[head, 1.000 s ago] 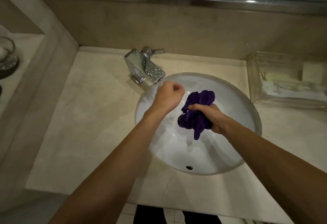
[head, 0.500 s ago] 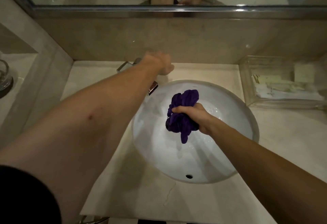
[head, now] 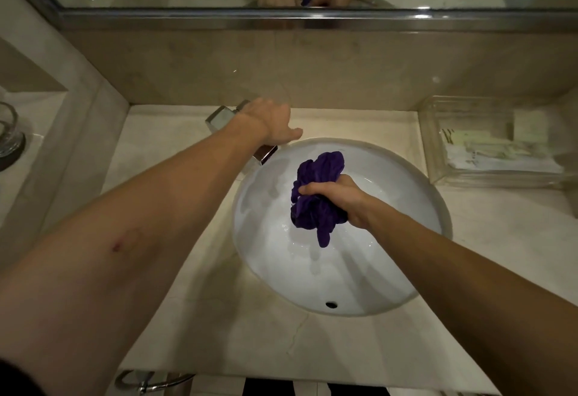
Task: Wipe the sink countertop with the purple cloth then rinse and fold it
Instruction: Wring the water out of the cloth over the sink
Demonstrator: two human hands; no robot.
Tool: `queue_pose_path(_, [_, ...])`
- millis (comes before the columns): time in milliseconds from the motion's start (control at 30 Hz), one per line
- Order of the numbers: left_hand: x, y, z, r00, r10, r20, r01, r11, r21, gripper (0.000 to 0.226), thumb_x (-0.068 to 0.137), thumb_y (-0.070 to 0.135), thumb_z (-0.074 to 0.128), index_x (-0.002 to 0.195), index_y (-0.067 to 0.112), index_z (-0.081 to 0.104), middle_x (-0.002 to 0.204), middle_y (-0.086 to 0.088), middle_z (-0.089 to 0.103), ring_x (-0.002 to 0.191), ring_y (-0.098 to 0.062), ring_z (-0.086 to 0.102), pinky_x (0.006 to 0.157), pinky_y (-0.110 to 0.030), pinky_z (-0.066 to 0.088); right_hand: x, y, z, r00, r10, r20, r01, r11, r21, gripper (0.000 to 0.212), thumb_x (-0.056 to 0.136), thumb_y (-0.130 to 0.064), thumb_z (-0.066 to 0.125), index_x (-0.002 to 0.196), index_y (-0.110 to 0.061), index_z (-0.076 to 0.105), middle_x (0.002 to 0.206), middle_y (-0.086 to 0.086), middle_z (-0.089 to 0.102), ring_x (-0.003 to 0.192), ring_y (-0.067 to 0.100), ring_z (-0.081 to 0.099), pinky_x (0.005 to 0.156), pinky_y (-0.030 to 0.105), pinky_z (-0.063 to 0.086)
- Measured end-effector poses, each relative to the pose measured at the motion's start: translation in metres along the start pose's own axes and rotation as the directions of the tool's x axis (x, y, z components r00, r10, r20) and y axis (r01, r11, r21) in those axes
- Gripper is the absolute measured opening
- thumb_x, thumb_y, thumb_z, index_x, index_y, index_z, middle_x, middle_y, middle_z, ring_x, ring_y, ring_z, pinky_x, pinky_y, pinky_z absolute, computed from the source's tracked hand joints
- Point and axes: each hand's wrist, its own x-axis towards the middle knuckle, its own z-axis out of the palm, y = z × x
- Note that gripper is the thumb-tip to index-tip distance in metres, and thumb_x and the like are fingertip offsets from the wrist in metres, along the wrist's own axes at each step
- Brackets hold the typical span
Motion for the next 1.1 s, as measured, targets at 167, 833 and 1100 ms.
queue_pose_path(167, [-0.01,0.008,-0.003,1.0,-0.001,-0.012,-0.001,0.985,-0.174,0.057,0.09,0.06,0.051,0.131,0.022,0.062,0.131,-0.011,0.063,0.12,-0.032,0.058,0.095,-0.039,0.045,-0.01,-0.006,-0.007,1.0,-0.014,0.026,0.015,0.999,-0.041,0.046,0.074,-0.024,0.087,0.113,-0.008,0.069,0.1,0.011,0.079,0.09,0.028,0.077,0.071,0.036,0.061])
queue_pose_path(833, [-0.105,0.113,0.031,0.951,0.206,0.233,0.3,-0.799,-0.521,0.09,0.066,0.088,0.061,0.117,0.014,0.073,0.125,-0.013,0.067,0.118,-0.034,0.062,0.113,-0.049,0.039,-0.105,-0.066,-0.057,0.949,0.111,0.295,-0.188,0.95,0.247,0.032,0.085,-0.044,0.066,0.082,-0.012,0.066,0.071,0.007,0.069,0.055,0.022,0.062,0.053,0.027,0.046])
queue_pose_path(1100, [-0.093,0.086,0.01,0.969,0.085,0.232,0.225,-0.69,-0.688,0.058,0.069,0.056,0.079,0.111,0.017,0.076,0.112,-0.012,0.074,0.102,-0.03,0.072,0.094,-0.047,0.056,-0.11,-0.097,-0.047,0.94,0.161,0.302,-0.223,0.957,0.186,0.054,0.073,-0.055,0.075,0.101,-0.009,0.072,0.096,0.014,0.076,0.072,0.026,0.073,0.059,0.032,0.058])
